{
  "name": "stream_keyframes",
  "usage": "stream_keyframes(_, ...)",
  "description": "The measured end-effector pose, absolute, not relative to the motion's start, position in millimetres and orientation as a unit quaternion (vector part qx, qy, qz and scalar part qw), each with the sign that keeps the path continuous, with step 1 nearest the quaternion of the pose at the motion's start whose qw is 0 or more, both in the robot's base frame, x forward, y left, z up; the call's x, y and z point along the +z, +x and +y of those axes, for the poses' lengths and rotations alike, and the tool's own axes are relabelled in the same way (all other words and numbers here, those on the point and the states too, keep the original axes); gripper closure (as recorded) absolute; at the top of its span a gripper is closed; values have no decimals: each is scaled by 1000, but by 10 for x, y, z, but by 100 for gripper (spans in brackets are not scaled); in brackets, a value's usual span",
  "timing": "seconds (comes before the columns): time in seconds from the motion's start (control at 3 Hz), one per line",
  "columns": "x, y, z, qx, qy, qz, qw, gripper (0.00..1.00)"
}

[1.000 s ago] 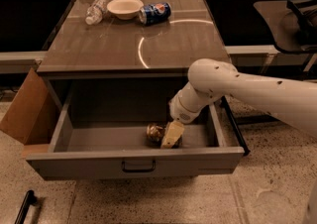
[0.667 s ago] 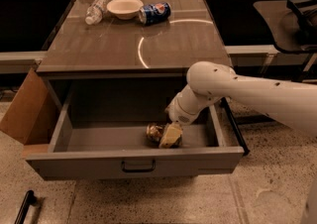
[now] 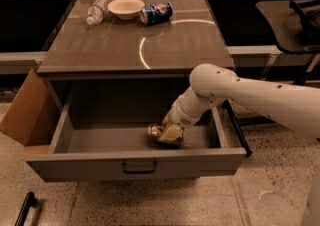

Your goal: Pick orange can from top drawer and place on counter

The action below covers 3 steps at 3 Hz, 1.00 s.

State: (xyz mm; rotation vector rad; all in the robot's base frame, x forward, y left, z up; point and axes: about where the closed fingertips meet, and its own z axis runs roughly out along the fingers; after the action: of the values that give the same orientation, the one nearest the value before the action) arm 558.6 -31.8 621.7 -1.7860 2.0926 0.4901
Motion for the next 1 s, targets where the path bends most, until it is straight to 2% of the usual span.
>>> stream_keyframes(0.33, 6391, 5587, -385, 203, -627, 726, 197, 88)
stream_keyframes(0.67, 6823, 5604, -566, 229, -626, 703, 250, 100)
stream_keyframes(1.0, 7162, 5611, -754, 238, -624, 685, 290, 100)
